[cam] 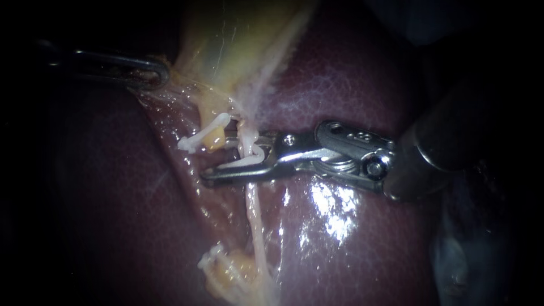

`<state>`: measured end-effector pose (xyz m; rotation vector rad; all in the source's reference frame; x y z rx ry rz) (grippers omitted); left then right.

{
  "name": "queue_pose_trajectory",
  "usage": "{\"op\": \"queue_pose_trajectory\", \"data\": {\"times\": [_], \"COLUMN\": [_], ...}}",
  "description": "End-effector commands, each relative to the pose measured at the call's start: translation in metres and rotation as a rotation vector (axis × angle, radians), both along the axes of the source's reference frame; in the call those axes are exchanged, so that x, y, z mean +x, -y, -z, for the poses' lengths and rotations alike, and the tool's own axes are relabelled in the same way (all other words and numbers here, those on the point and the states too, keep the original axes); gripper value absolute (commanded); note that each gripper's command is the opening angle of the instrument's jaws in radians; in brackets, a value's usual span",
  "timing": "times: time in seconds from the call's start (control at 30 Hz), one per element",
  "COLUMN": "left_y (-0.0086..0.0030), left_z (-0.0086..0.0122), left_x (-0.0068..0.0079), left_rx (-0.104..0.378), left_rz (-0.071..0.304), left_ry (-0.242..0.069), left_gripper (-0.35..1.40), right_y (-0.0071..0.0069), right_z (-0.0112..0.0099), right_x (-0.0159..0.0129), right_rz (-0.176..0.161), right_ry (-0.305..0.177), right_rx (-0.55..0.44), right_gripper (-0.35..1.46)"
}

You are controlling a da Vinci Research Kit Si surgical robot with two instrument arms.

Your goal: Clipping first clip right tube

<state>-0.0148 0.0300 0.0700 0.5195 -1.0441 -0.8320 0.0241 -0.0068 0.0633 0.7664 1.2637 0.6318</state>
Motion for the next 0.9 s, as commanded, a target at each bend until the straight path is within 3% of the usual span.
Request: {"op": "queue_pose_trajectory", "data": {"times": [0.03, 0.23, 0.5, 0.77, 0.9], "left_y": [0.0000, 0.0000, 0.0000, 0.0000, 0.0000], "left_z": [0.0000, 0.0000, 0.0000, 0.0000, 0.0000], "left_x": [0.0000, 0.0000, 0.0000, -0.0001, 0.0000], "left_rx": [0.002, 0.002, 0.002, 0.002, 0.002], "left_rz": [0.000, 0.000, 0.000, 0.000, 0.000], "left_ry": [0.002, 0.002, 0.002, 0.002, 0.002], "left_gripper": [-0.35, -0.35, -0.35, -0.35, -0.35], "right_y": [0.0001, 0.0009, 0.0040, 0.0075, 0.0085], "right_z": [0.0001, 0.0009, 0.0030, 0.0032, 0.0033], "right_x": [0.0001, -0.0002, -0.0012, -0.0010, -0.0009], "right_rz": [-0.001, 0.008, 0.061, 0.120, 0.141], "right_ry": [-0.003, -0.040, -0.074, -0.094, -0.110], "right_rx": [0.010, 0.094, 0.164, 0.231, 0.244], "right_gripper": [0.47, 0.46, 0.45, 0.43, 0.42]}}
